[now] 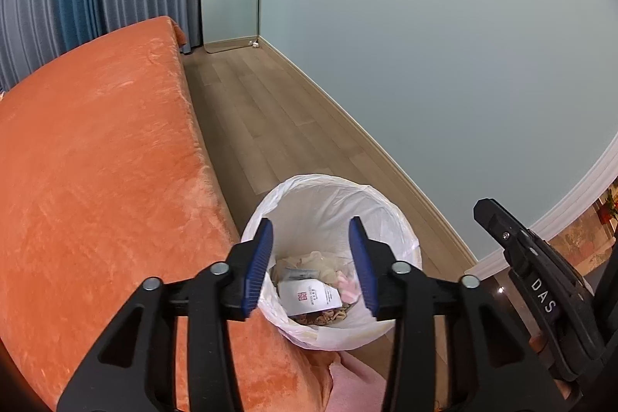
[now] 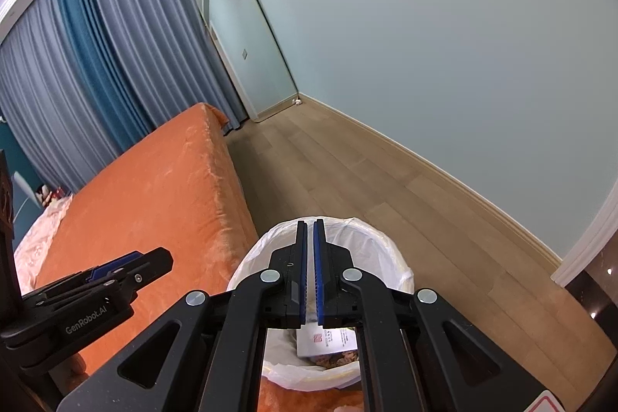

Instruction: Collect trash

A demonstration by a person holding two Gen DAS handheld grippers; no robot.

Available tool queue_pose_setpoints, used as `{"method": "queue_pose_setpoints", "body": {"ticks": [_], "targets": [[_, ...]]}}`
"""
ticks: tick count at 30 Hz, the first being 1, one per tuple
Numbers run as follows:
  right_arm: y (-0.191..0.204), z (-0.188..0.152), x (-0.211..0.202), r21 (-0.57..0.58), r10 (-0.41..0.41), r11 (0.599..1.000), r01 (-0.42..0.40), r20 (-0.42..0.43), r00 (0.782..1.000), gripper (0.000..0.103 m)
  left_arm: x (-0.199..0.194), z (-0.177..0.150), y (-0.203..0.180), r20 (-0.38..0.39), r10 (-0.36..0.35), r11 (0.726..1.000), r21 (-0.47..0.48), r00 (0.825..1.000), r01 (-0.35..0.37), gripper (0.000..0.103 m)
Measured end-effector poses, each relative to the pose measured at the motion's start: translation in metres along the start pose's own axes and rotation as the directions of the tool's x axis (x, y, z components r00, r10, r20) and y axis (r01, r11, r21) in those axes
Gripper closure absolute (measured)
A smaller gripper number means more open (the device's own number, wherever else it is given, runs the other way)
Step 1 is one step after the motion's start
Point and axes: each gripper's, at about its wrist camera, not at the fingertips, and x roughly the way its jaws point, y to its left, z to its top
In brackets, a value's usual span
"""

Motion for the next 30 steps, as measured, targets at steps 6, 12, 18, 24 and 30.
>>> {"method": "queue_pose_setpoints", "body": {"ticks": [6,12,18,24,30], "targets": [[0.008,0.001,0.003,-0.031,-0.004,0.999,0.003,-0.020,1.000,0.093,-0.001,-0.004,0.011,0.003,0.026,1.000,-0.014,1.000,-0.026,0.054],[0.018,-0.005,0.005,-0.068,-0.009,0.998,0.005,-0.057,0.998,0.092,-0.006,-0.012,0.023,0.005,0.053,0.998,-0.023,0.999,-0.053,0.047],[0.031,-0.017,0.008,-0.116,-0.020,0.993,0.010,-0.086,0.996,0.087,-0.010,-0.022,0.031,0.007,0.079,0.997,-0.018,0.997,-0.079,0.046],[0.042,-0.025,0.005,-0.151,-0.033,0.988,0.018,-0.094,0.995,0.064,-0.015,-0.031,0.039,0.015,0.115,0.993,-0.011,0.993,-0.115,0.040],[0.054,-0.035,0.000,-0.204,-0.056,0.978,0.039,-0.081,0.995,0.049,-0.019,-0.044,0.051,0.007,0.148,0.989,-0.028,0.989,-0.147,0.033]]}}
